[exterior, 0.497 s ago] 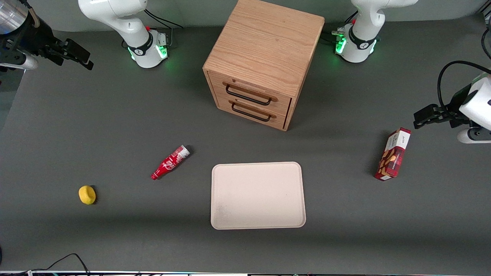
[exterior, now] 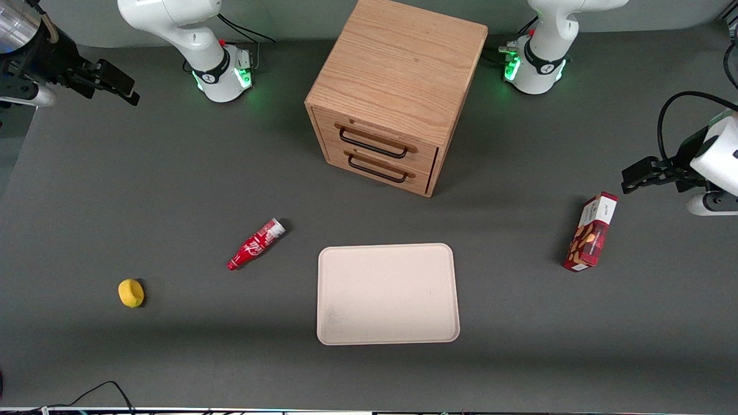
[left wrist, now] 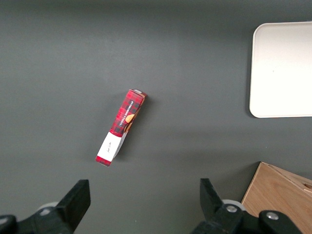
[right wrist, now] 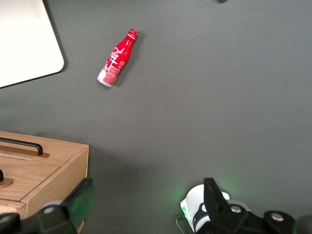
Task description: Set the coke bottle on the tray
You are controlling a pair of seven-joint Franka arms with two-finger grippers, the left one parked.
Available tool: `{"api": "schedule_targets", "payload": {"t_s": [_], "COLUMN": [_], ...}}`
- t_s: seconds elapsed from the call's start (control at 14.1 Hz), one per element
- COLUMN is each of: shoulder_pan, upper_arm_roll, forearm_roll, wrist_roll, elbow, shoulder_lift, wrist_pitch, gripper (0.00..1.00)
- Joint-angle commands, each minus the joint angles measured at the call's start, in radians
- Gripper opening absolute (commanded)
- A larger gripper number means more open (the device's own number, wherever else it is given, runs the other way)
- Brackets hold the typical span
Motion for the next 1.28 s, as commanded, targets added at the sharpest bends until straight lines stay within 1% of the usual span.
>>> {"api": "schedule_targets", "payload": {"t_s": [0.0,0.07,0.14,0.64,0.85,0.92,0.99,1.14,1.21], "shoulder_pan": [0.000,0.001,0.000,-0.002,0.003,0.003,0.004,0.007,0.010], "upper_arm_roll": [-0.003,-0.002,-0.003,-0.003,0.000,0.001,0.001,0.004,0.009], "forearm_roll": [-0.021,-0.050,-0.056,-0.050,-0.036,-0.030,-0.006,0.039,0.042], "wrist_roll": [-0.058,-0.111,-0.135,-0.127,-0.104,-0.069,-0.010,0.125,0.175], "elbow": [0.045,0.055,0.056,0.057,0.094,0.135,0.175,0.191,0.192], "shoulder_lift": [0.039,0.051,0.053,0.048,0.067,0.106,0.143,0.194,0.223], "wrist_pitch": [-0.026,-0.028,-0.028,-0.028,-0.022,-0.022,-0.023,-0.017,-0.003], "gripper": [1.00,1.00,1.00,1.00,1.00,1.00,1.00,1.00,1.00]}}
